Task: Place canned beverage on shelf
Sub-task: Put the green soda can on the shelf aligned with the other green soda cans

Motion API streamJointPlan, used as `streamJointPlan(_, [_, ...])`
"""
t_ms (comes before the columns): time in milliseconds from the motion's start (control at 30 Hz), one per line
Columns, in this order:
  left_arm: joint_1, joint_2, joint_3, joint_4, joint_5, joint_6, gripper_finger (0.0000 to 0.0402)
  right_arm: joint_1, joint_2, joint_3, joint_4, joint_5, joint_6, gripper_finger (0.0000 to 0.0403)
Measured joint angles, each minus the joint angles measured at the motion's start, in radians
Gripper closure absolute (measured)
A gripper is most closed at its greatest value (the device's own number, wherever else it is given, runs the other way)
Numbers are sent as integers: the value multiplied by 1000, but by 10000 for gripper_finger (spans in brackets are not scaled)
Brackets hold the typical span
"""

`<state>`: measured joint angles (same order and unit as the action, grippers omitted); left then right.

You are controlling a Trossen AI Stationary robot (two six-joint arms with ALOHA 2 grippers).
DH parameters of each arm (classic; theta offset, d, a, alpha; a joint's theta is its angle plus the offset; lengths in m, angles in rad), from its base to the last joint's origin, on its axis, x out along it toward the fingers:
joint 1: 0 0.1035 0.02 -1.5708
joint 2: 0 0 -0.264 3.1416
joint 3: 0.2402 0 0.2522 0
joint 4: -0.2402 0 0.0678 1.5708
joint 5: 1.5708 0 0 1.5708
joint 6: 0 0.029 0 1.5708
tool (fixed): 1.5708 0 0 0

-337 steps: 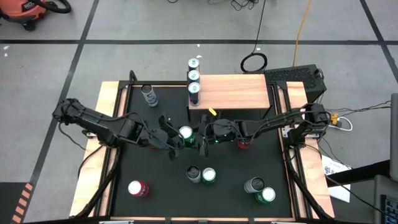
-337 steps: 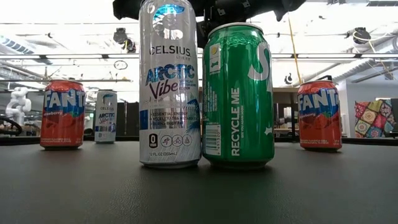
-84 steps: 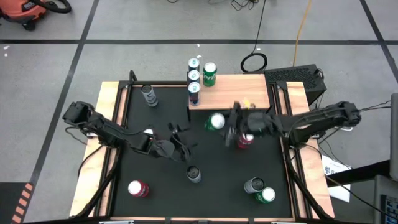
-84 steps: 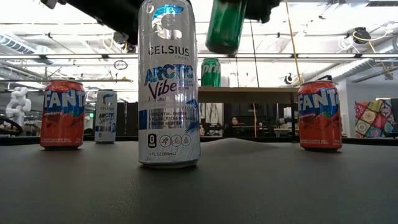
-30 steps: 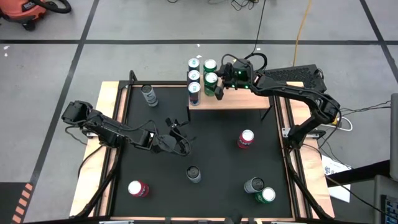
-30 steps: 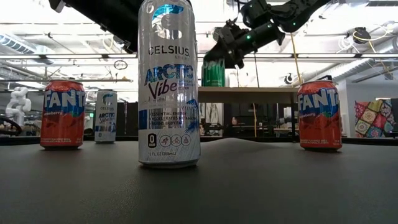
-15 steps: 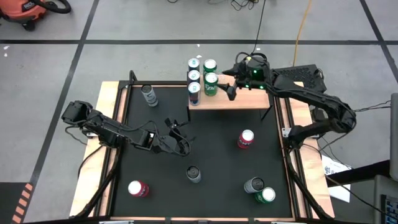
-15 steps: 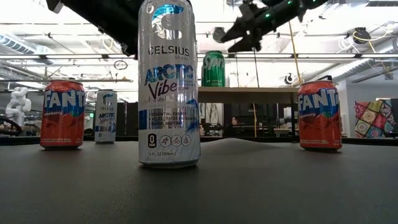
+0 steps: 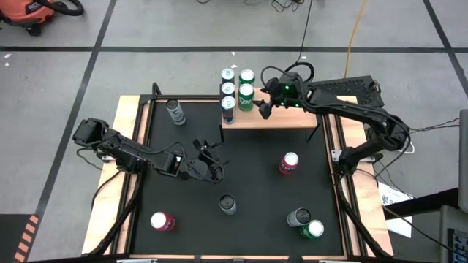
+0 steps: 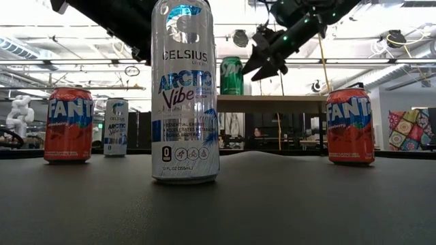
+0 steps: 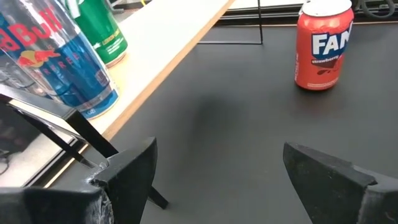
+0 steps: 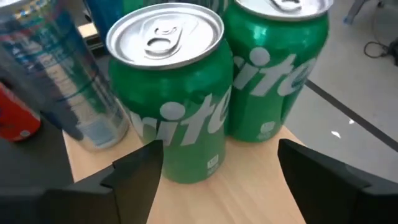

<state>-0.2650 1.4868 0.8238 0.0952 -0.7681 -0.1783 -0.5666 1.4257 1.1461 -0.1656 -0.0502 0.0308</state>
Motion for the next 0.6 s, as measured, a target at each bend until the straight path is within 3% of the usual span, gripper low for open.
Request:
streamJointPlan(267, [-13,-55,-1,-118,-5,-53,54,13,-42,0,-86,1,15,101])
streamJointPlan(533, [-133,-223,-1,-419,-206,-297,54,165,-195,0,-353,82,34,101])
streamJointPlan(600, [-163,-237,0,-415,-230,-331,54,233,-229,0,-399,83,60,101])
